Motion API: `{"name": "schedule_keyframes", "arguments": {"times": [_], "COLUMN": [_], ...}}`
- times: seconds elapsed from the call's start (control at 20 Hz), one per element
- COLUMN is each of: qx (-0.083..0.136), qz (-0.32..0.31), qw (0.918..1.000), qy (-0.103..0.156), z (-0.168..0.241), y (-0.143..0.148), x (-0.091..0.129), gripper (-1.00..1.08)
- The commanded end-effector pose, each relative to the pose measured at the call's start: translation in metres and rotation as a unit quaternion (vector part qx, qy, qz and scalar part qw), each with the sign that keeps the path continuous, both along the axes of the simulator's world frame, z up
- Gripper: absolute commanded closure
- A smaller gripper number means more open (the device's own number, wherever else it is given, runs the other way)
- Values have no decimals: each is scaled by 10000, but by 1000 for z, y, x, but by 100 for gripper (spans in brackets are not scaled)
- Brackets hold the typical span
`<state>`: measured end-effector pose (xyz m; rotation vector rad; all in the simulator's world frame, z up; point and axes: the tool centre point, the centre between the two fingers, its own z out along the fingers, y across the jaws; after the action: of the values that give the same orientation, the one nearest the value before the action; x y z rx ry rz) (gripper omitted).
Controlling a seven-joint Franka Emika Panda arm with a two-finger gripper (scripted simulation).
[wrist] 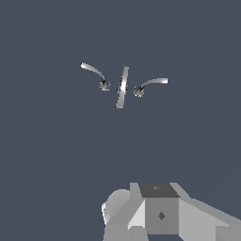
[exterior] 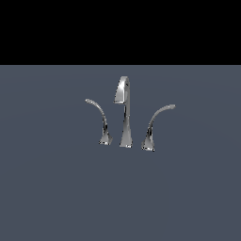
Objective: Turn on the faucet by rotating a designated handle.
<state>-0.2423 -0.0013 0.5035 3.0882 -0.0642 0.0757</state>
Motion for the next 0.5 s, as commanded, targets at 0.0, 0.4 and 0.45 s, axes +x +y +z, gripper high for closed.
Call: {"name": "schedule_keyframes", "arguments": {"times": [0.0, 0.4, 0.45], "qx": [7, 46, 52], "qz": [-136, -885, -1010], "qw": [9999, 9961, 9949], "qy": [1, -2, -3], "z": [-5, -35, -40], "y": [1, 6, 7], "x": [5, 31, 36], "gripper": [108, 108, 108]}}
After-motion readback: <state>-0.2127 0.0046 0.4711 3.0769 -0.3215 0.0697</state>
